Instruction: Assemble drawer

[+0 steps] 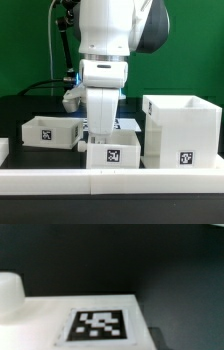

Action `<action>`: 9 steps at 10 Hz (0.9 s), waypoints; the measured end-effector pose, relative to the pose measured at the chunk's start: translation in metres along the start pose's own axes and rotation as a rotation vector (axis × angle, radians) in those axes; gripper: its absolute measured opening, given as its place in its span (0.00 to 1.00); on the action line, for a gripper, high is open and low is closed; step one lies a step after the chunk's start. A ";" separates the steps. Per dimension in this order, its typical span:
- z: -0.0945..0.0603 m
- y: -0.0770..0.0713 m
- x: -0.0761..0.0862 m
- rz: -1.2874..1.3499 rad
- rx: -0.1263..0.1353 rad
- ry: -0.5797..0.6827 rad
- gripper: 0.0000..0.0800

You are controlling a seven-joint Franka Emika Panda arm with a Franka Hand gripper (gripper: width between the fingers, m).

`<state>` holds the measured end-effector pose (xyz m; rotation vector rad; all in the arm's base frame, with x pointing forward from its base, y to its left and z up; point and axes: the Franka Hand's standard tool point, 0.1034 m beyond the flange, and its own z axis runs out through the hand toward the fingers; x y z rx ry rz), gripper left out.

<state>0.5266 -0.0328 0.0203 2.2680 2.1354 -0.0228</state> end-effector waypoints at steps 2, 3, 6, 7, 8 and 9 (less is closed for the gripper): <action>0.003 0.004 0.010 -0.001 -0.021 0.008 0.05; 0.003 0.004 0.013 0.002 -0.016 0.010 0.05; 0.004 0.007 0.023 0.026 -0.008 0.013 0.05; 0.005 0.006 0.022 0.028 -0.006 0.012 0.05; 0.005 0.006 0.021 0.030 -0.006 0.012 0.05; 0.005 0.005 0.022 0.029 -0.003 0.012 0.05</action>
Offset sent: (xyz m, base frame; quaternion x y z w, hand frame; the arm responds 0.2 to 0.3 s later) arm 0.0102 0.0152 0.0014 -0.0002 -0.0052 -0.0062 1.0000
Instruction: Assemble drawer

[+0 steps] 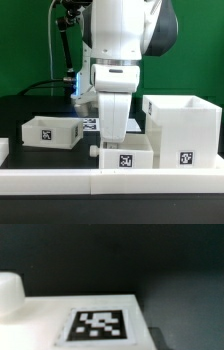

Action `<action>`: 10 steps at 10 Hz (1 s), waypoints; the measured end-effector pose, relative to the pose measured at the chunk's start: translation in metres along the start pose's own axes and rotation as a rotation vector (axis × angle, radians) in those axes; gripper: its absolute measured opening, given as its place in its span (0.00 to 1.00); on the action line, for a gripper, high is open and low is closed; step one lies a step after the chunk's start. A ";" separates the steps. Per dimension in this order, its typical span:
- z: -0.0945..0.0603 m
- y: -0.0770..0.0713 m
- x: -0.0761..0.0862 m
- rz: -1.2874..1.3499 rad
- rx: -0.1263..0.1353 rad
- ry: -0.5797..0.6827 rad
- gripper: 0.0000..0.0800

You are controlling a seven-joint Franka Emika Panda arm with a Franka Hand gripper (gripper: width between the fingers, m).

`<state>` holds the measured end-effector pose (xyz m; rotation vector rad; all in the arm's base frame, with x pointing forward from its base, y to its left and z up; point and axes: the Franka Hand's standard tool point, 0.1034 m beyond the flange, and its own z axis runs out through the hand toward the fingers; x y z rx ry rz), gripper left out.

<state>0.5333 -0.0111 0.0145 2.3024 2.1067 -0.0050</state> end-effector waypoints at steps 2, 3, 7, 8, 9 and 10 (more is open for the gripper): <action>0.002 -0.002 0.006 -0.042 0.022 -0.014 0.05; 0.002 -0.002 0.007 -0.059 0.027 -0.017 0.05; 0.002 -0.001 0.006 -0.074 0.030 -0.022 0.05; 0.002 -0.001 0.006 -0.071 0.030 -0.022 0.05; 0.002 -0.002 0.011 -0.052 0.029 -0.020 0.05; 0.002 -0.002 0.012 -0.044 0.029 -0.020 0.05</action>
Offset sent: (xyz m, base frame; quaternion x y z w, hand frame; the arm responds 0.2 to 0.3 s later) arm -0.0007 0.0051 -0.0022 0.0251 -0.0186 -0.0947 0.9950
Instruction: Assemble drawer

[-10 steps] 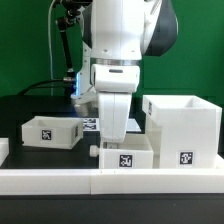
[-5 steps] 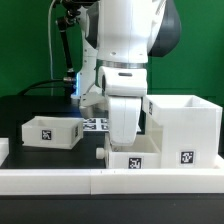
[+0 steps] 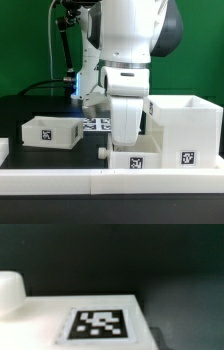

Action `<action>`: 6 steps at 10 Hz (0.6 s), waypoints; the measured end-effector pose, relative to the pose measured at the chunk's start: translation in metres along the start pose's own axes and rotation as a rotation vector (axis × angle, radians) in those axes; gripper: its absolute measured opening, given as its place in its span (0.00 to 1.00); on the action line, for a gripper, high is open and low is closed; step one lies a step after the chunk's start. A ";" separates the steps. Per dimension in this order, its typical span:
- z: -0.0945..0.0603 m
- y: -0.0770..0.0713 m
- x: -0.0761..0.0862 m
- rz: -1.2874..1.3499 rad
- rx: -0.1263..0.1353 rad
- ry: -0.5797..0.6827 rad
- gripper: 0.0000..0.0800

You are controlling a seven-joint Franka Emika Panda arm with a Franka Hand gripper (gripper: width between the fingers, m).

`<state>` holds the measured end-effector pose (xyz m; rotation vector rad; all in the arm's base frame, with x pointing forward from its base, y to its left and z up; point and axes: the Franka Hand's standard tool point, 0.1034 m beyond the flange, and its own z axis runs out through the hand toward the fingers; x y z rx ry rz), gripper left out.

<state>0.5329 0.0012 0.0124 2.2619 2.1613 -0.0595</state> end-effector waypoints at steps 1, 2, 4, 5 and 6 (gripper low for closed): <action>0.000 0.000 0.001 0.008 -0.001 0.000 0.05; -0.001 0.001 0.004 0.013 -0.004 0.001 0.05; -0.002 0.001 0.006 0.009 -0.010 0.002 0.05; -0.001 0.000 0.006 0.007 -0.009 0.002 0.05; -0.001 0.000 0.007 0.007 -0.017 0.004 0.05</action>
Offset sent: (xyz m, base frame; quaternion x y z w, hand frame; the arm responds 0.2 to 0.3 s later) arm -0.0001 0.0081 0.0097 -0.0263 0.0091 -0.0141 0.9995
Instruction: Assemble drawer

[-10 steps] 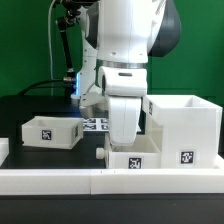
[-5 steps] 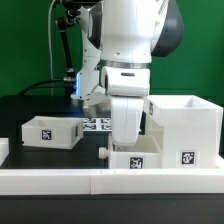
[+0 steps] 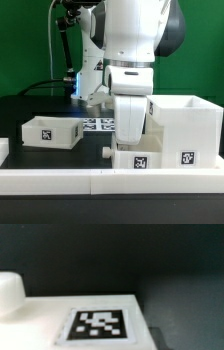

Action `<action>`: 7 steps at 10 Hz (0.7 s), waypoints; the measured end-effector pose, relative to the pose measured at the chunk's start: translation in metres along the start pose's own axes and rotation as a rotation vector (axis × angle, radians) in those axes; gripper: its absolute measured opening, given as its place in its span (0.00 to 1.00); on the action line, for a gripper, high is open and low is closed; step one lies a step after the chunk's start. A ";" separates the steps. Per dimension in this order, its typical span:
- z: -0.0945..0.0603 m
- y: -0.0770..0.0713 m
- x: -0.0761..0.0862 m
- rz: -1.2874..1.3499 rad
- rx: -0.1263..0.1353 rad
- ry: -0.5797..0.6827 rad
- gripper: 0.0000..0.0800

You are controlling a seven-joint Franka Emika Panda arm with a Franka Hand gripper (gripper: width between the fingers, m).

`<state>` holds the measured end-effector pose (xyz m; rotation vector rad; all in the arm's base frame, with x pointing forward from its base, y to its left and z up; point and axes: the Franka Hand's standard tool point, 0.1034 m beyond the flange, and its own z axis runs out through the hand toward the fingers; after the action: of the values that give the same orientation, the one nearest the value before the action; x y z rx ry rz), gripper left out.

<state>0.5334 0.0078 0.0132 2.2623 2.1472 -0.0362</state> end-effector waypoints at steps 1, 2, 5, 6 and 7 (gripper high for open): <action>0.001 0.000 0.000 0.002 0.001 0.000 0.05; 0.001 0.000 -0.001 0.002 0.001 0.000 0.05; 0.001 0.000 0.003 -0.004 0.002 0.001 0.05; 0.001 0.001 0.005 -0.008 0.002 0.000 0.05; 0.000 0.002 0.005 -0.012 0.001 0.000 0.05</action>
Offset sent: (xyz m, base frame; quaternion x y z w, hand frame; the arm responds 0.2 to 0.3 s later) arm 0.0000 0.0000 0.0000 0.0000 0.0000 0.0000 1.0000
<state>0.5356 0.0129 0.0128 2.2504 2.1610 -0.0366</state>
